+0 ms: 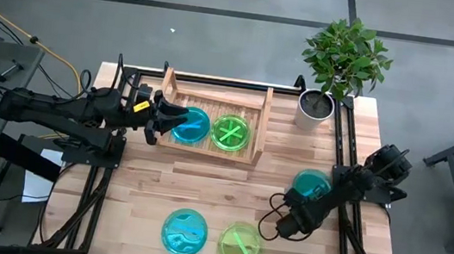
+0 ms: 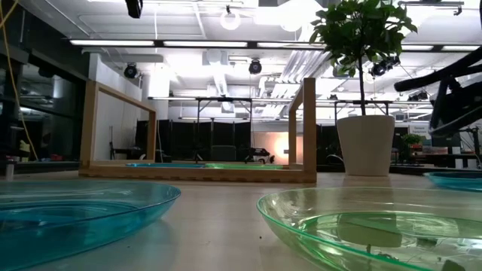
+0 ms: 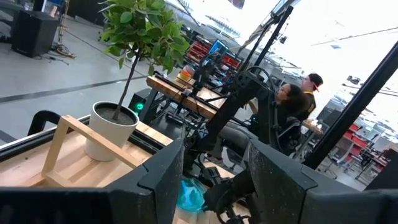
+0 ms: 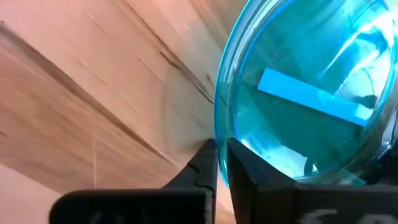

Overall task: Place and stack plates onto a shelf
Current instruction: Stack the top transparent blue plate on top of the transparent blue plate on the shelf, then stack the transparent blue plate on top of the transparent blue plate on the shelf

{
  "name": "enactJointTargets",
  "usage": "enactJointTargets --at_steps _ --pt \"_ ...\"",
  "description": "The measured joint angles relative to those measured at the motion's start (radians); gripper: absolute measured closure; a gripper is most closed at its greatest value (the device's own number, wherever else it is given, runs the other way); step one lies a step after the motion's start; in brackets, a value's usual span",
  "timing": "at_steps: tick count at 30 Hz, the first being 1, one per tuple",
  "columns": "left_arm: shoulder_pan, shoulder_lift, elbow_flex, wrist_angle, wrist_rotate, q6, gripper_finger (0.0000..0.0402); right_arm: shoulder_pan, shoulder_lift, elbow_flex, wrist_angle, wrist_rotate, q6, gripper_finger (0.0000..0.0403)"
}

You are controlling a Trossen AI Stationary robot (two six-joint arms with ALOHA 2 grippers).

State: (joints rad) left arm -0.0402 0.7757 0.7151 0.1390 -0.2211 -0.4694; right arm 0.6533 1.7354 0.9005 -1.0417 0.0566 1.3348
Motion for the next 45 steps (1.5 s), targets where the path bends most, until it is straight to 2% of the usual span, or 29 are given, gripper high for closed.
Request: enactJointTargets --at_steps 4,13,21,24,29,33,37,45 --pt "0.000 0.000 0.000 0.000 0.000 0.000 0.0229 0.000 -0.024 0.025 -0.023 0.003 -0.019 0.0401" --pt "0.000 0.000 0.000 0.001 -0.001 0.000 0.0229 -0.006 -0.234 0.154 0.002 -0.001 -0.221 0.0403" --pt "0.000 -0.001 0.000 0.017 -0.003 0.002 0.0229 -0.039 -0.385 0.178 0.190 -0.070 -0.359 0.0403" --pt "0.000 -0.001 0.000 0.017 -0.003 0.010 0.0229 -0.074 -0.390 0.180 0.245 -0.095 -0.392 0.0403" --pt "0.000 -0.001 0.000 0.016 -0.003 0.010 0.0229 -0.093 -0.356 0.180 0.136 -0.096 -0.344 0.0403" --pt "0.000 -0.001 0.000 0.016 -0.003 0.010 0.0229 -0.080 -0.317 0.179 0.140 -0.101 -0.284 0.0399" --pt "0.000 0.000 0.000 0.016 -0.003 0.010 0.0229 -0.041 -0.267 0.179 0.203 -0.112 -0.260 0.0364" --pt "0.000 0.000 0.000 0.016 -0.003 0.010 0.0229 0.026 -0.126 0.179 0.230 -0.092 -0.240 0.0227"
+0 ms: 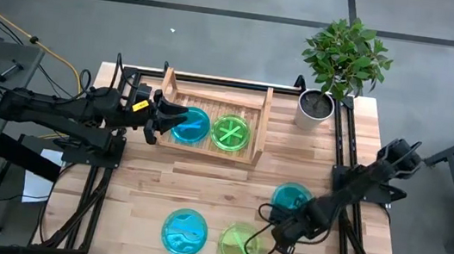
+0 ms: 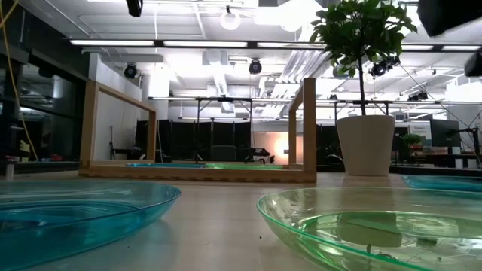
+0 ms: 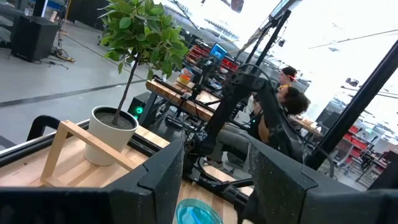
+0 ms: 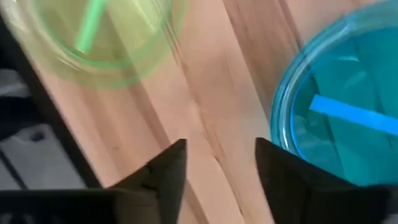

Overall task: Place and stack plates onto a shelf
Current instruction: Stack the transparent blue plate on top of the transparent blue plate on the shelf

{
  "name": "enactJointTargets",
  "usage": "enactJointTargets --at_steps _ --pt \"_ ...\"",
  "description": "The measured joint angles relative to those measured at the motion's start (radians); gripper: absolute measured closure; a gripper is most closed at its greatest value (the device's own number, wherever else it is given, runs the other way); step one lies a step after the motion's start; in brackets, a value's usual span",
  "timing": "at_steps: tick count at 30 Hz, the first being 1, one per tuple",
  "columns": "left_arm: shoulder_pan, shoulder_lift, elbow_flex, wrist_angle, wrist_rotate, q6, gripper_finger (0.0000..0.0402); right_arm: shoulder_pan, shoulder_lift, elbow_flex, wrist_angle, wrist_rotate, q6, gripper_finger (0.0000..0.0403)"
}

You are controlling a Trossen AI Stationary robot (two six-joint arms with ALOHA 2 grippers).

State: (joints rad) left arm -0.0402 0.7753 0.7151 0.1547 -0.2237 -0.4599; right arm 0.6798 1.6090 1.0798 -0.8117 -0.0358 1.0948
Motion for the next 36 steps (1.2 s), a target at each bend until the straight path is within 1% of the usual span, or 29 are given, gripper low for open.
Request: enactJointTargets --at_steps 2,5,9,14,15,19,24,31,36 --pt "0.000 0.000 0.000 0.000 0.000 0.000 0.0229 0.002 0.034 0.000 -0.008 -0.001 0.020 0.0207" --pt "0.000 0.000 0.000 0.000 0.000 0.000 0.0229 0.000 0.076 0.000 -0.037 0.013 0.104 0.0199" --pt "0.000 0.000 0.000 0.000 0.000 0.000 0.0229 0.000 0.120 0.023 -0.089 0.022 0.163 0.0206" --pt "0.000 0.000 0.000 -0.001 0.000 0.000 0.0229 -0.001 0.193 0.144 -0.258 0.080 0.128 0.0217" --pt "0.000 0.000 0.000 -0.001 0.000 0.000 0.0229 -0.001 0.208 0.165 -0.268 0.089 0.115 0.0218" --pt "0.000 0.000 0.000 -0.001 0.000 0.000 0.0229 -0.001 0.263 0.204 -0.257 0.087 0.093 0.0219" --pt "0.000 0.000 0.000 -0.001 0.000 0.000 0.0229 -0.005 0.296 0.199 -0.260 0.053 0.130 0.0219" --pt "0.000 0.000 0.000 -0.001 -0.016 -0.007 0.0229 -0.011 0.327 0.196 -0.271 0.058 0.146 0.0219" --pt "0.000 0.000 0.000 -0.001 -0.024 -0.007 0.0229 -0.014 0.368 0.198 -0.277 0.053 0.129 0.0219"
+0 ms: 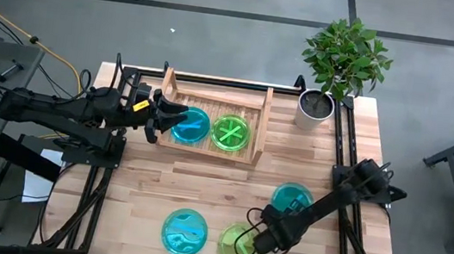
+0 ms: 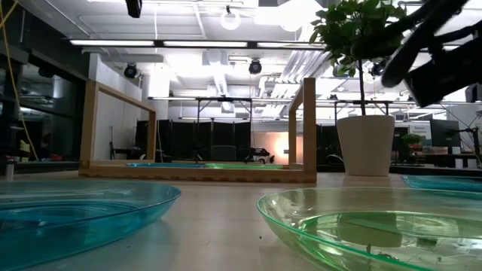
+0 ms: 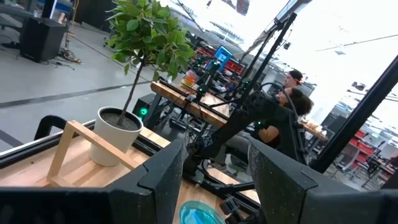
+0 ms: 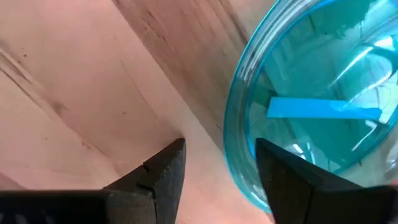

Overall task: Place and stack plates onto a shelf
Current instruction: Stack the transparent blue plate on top of the transparent blue plate on the shelf

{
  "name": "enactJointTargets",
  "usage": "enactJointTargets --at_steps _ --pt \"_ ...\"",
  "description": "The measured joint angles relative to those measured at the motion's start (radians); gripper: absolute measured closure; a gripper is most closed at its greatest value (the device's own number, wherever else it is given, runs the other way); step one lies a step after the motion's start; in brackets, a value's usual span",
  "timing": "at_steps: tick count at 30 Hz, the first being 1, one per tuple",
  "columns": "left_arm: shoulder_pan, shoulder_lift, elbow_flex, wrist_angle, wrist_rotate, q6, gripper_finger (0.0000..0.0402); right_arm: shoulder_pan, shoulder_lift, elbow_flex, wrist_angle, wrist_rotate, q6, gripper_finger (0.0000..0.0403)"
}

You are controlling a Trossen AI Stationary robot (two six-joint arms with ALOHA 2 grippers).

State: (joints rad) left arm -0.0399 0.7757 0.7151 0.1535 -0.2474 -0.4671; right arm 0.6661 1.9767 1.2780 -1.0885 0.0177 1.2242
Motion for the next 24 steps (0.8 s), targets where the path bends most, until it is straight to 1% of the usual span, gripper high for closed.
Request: enactJointTargets --at_steps 3,7,9,11,17,24 --pt "0.000 0.000 0.000 0.000 -0.002 0.000 0.0229 -0.001 0.018 0.004 -0.022 0.003 0.008 0.0219" --pt "0.000 0.000 0.000 0.000 -0.019 0.000 0.0229 0.001 0.023 0.005 -0.042 0.038 0.010 0.0220" --pt "0.000 0.000 0.000 0.000 -0.029 0.000 0.0229 -0.004 0.025 0.004 -0.067 0.043 0.007 0.0227" --pt "0.000 0.000 0.000 0.000 -0.030 0.003 0.0229 -0.010 0.027 0.001 -0.085 0.045 0.007 0.0244" --pt "0.000 0.000 0.000 0.000 -0.031 0.008 0.0229 -0.023 0.029 -0.028 -0.115 0.056 0.007 0.0312" --pt "0.000 0.000 0.000 0.000 -0.031 0.008 0.0229 -0.025 0.025 -0.061 -0.097 0.045 -0.015 0.0355"
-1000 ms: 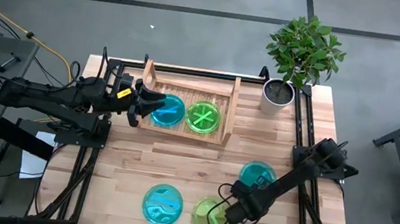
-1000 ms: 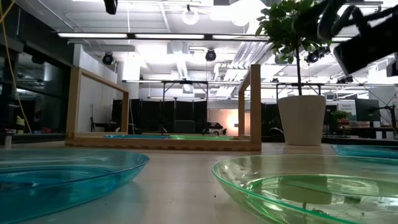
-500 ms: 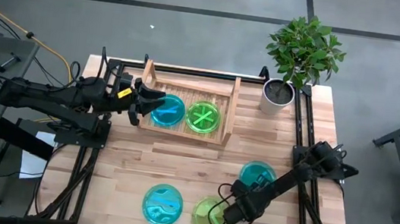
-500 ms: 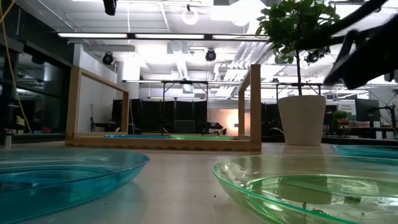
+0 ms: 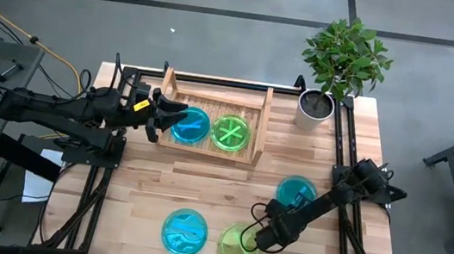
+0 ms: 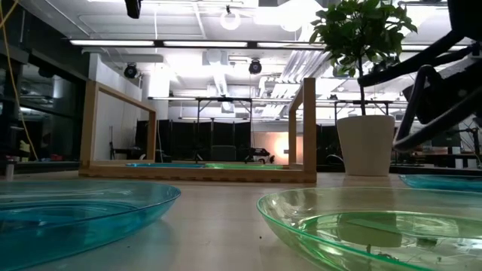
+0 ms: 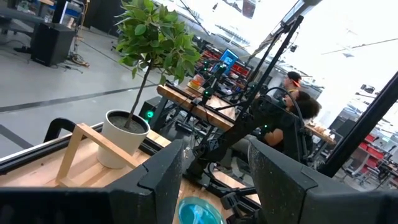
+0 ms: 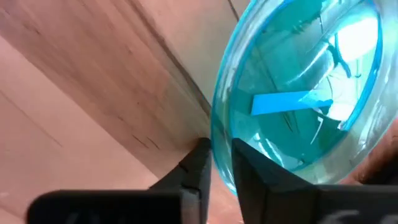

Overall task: Place and stack plates onto a shelf
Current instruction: Stack the transparent blue plate on top of the transparent blue plate on the shelf

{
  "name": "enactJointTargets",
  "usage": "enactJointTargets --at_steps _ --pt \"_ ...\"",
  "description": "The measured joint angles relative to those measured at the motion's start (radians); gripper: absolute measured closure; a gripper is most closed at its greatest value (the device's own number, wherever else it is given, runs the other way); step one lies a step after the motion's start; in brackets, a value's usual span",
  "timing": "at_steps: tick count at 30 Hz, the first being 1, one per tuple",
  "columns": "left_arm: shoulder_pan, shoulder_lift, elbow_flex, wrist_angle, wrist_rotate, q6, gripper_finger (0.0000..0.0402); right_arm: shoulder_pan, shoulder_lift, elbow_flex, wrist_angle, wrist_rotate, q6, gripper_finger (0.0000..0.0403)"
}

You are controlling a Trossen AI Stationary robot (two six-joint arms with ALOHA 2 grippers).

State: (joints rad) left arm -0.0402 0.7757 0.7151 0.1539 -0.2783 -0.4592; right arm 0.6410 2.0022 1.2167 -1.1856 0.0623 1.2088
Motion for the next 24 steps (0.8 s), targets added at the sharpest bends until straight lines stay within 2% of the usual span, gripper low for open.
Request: enactJointTargets --at_steps 3,8,18,24 --pt "0.000 0.000 0.000 0.000 0.000 0.000 0.0229 0.000 0.003 0.007 -0.003 -0.001 -0.021 0.0392" --pt "0.000 0.000 0.000 0.002 0.001 -0.001 0.0229 0.010 -0.019 0.029 -0.023 -0.002 -0.064 0.0401" --pt "0.000 0.000 0.000 0.009 0.003 -0.001 0.0229 0.027 -0.299 0.041 -0.022 0.024 -0.092 0.0403" --pt "0.000 -0.001 0.000 0.024 0.003 -0.001 0.0229 0.015 -0.460 0.042 0.066 0.005 -0.189 0.0403"
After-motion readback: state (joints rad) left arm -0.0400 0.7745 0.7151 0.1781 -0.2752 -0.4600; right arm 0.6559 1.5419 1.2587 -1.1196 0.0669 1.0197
